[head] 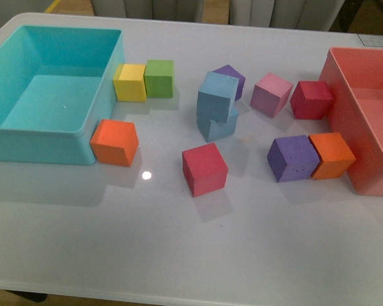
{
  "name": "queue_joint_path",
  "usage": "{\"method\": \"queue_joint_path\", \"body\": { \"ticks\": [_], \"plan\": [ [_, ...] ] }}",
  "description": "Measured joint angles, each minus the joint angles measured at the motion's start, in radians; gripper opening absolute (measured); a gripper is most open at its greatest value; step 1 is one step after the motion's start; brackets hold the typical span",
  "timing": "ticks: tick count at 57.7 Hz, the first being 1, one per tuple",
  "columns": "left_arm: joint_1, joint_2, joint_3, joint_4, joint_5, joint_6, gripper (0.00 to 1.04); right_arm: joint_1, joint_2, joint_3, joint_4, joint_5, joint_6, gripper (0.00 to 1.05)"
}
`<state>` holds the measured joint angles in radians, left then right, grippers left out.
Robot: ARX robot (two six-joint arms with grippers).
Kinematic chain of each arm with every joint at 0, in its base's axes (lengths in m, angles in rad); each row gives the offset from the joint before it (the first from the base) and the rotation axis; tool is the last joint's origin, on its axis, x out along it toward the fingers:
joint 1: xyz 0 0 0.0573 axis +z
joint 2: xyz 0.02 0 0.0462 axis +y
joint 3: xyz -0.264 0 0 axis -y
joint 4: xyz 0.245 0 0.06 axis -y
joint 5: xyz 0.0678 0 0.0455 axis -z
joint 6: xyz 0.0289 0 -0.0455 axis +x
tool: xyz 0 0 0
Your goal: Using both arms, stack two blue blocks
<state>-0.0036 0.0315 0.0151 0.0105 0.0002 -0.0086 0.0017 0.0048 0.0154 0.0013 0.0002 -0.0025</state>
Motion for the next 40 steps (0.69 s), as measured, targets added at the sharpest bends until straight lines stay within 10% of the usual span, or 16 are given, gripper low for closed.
{"method": "queue_joint_path", "body": {
  "ticks": [22, 40],
  "plan": [
    [0.0, -0.025, 0.0, -0.008, 0.0, -0.001, 0.03, 0.0, 0.0, 0.0, 0.0, 0.0, 0.0, 0.96],
    [0.0, -0.025, 0.0, -0.008, 0.0, 0.0, 0.59, 0.0, 0.0, 0.0, 0.0, 0.0, 0.0, 0.96]
  ]
}}
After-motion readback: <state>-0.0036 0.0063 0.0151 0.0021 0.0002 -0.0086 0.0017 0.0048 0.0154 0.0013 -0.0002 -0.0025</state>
